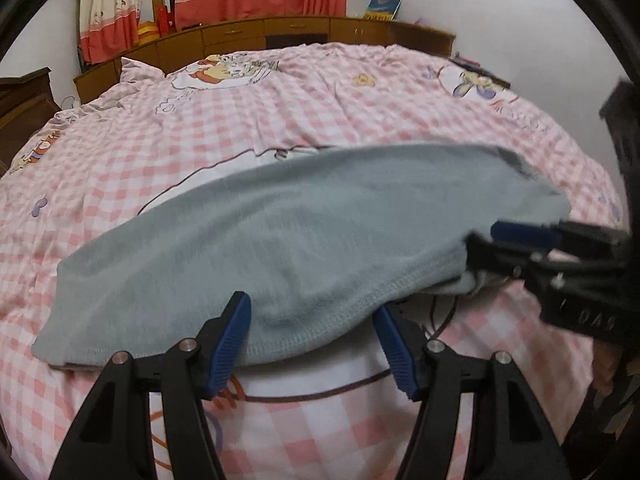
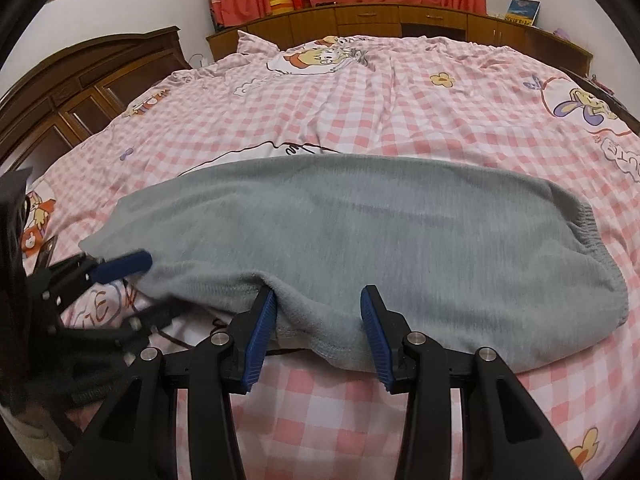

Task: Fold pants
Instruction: 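Smooth the folded grey pants flat with both grippers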

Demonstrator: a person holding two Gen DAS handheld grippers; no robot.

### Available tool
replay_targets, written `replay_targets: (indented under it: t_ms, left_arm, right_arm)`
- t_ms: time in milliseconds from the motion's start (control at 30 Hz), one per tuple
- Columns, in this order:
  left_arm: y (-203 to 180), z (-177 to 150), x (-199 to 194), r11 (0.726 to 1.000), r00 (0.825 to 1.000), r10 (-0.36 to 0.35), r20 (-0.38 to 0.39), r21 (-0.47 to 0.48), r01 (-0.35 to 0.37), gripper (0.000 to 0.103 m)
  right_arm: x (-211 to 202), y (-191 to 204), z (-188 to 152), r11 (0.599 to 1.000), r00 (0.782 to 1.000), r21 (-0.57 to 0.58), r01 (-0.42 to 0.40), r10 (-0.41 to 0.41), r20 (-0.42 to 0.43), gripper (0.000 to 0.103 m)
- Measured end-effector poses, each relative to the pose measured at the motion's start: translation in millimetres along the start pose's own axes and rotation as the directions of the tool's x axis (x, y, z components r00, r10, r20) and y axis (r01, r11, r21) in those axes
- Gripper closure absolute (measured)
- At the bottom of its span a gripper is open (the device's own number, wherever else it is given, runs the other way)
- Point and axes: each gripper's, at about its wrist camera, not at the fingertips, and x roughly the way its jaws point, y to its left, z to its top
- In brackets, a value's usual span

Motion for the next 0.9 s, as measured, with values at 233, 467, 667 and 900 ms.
replay_targets:
  t_ms: [233,467,667,900]
  left_arm:
    - [1.9,3.0,-8.3,0.999,0.999,-0.031,0.007,0.018,0.031,0.037]
    - [12.1,12.2,-0.7,1.000,1.000,-0.017,0.001,-0.002,0.017,0.037]
    - [18.4,22.8,-0.5,0.998,0.999,-0.044,0.017,-0.034,0.045,0.037]
    - [20.6,21.7,2.3,0.999,0.999,-0.036,0.016,-0.032,0.036,0.037]
  right_arm:
    - [-3.2,1.5,-5.5,1.000,1.000,-0.009,0.003,-0.003,-0.003,0.059]
    - [-10.4,2.8,-12.3,1.000,1.000,0.008,0.003,-0.003,0.004,0.059]
    - [-15.5,15.6,-13.6,0.999,1.000,-0.005,-0.031,0.031,0.002,0.058]
    - [3.4,40.7,-8.7,0.998,0.999,-0.049,0.025,-0.024,0.021,0.055]
